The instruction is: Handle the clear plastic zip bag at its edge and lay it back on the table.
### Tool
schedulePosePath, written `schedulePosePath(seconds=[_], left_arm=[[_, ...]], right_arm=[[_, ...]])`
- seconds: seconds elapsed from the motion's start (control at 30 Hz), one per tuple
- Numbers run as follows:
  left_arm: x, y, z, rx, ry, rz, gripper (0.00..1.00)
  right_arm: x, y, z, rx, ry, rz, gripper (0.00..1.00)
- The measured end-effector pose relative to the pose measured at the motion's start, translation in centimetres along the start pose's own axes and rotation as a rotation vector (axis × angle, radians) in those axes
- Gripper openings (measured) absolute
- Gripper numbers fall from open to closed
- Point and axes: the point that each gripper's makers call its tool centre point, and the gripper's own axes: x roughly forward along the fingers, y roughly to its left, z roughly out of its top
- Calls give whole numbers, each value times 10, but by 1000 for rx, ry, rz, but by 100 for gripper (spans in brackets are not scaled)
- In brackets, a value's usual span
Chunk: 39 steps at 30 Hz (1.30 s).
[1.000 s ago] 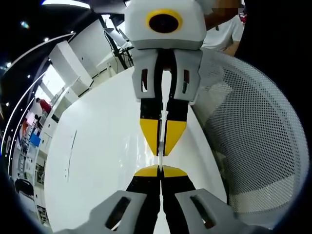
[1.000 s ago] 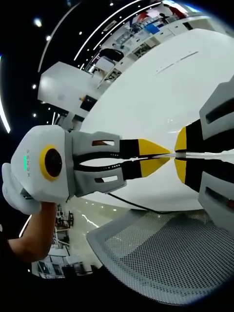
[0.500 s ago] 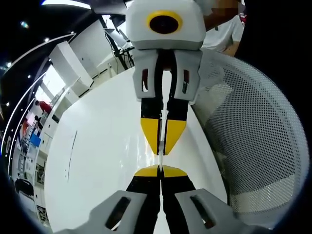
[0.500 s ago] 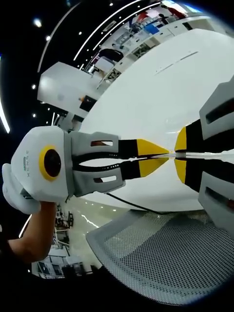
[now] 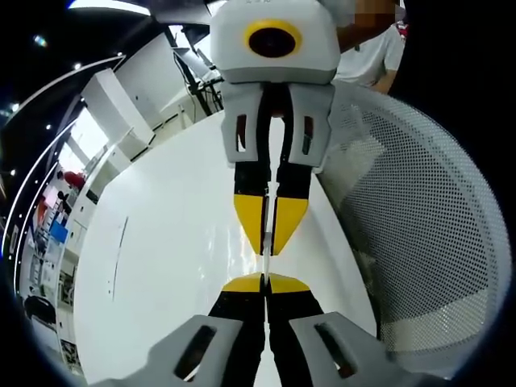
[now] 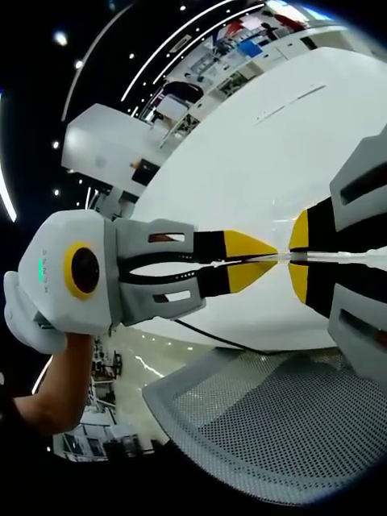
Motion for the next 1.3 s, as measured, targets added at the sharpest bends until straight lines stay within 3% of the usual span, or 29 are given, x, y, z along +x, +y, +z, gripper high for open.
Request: schedulePosePath(seconds=[1.3], left_arm=[[-2, -2, -5, -12, 7, -4, 0]], right_arm=[[-1, 1, -6, 12, 11, -2, 0]])
